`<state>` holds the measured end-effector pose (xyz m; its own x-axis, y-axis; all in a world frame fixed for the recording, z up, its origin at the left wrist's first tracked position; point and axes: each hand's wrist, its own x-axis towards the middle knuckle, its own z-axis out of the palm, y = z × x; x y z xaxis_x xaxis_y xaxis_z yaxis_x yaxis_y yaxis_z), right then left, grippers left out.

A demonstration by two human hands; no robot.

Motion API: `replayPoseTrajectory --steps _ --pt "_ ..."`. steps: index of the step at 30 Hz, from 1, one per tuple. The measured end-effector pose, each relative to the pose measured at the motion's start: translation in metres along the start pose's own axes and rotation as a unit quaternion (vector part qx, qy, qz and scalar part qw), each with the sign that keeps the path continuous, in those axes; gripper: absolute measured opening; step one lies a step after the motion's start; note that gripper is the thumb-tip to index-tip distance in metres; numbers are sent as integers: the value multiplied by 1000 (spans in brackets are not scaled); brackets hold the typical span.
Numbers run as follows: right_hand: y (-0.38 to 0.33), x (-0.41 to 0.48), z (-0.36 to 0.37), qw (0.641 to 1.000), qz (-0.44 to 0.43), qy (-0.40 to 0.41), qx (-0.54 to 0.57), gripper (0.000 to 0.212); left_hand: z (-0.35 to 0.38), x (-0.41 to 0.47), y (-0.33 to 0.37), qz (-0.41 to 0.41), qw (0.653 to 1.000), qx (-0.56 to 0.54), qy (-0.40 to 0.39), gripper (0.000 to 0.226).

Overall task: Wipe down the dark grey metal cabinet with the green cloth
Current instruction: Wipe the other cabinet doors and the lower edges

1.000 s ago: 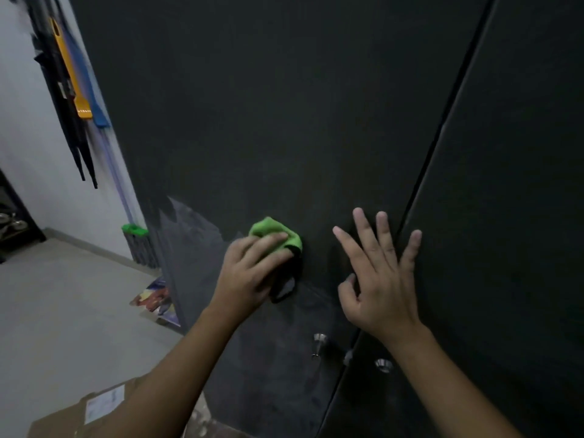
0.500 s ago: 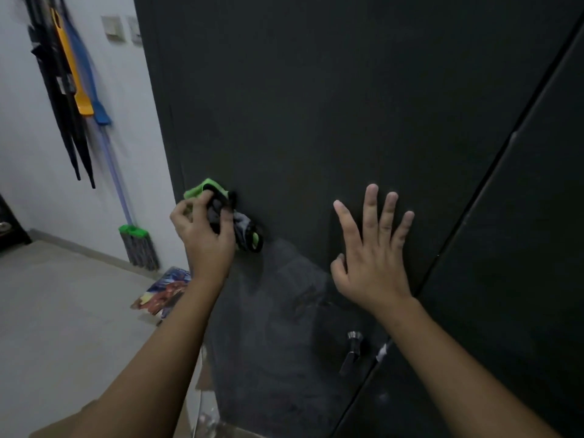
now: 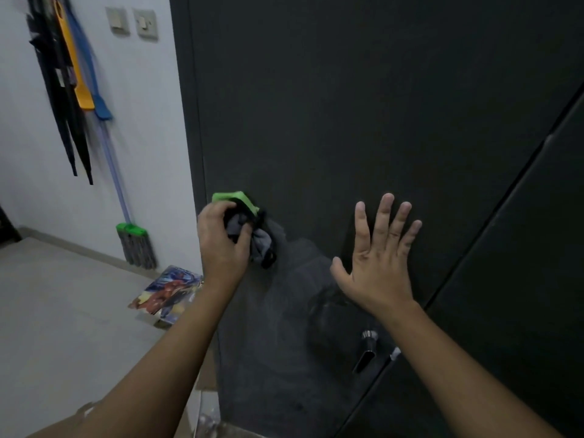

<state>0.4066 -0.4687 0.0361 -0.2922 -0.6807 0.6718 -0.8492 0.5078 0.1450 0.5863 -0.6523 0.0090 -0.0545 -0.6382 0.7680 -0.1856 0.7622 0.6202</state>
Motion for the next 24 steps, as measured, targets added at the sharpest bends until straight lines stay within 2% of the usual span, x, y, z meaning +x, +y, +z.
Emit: replayPoseTrajectory --steps 4,7,11,16,18,21,23,24 --pt "3 -1 -1 1000 -4 4 6 105 1 14 9 -76 995 -31 62 55" --pt "8 -3 -4 999 -2 0 36 100 15 1 22 -98 992 8 74 49" --pt "14 -6 -8 998 -3 4 60 92 30 -15 38 -80 994 19 71 45" --pt "25 -9 -12 997 -33 13 74 88 54 -43 54 9 997 23 71 40" --pt "29 -11 -13 996 -52 21 66 89 64 -61 64 41 999 19 32 40" --pt "36 -13 -15 995 -78 37 51 86 75 -94 64 121 989 16 -86 41" --pt "39 -11 -21 993 -99 37 46 77 74 -111 54 174 972 46 -152 38" --pt "40 -8 -26 990 -121 39 53 68 71 -113 47 176 970 60 -156 36"
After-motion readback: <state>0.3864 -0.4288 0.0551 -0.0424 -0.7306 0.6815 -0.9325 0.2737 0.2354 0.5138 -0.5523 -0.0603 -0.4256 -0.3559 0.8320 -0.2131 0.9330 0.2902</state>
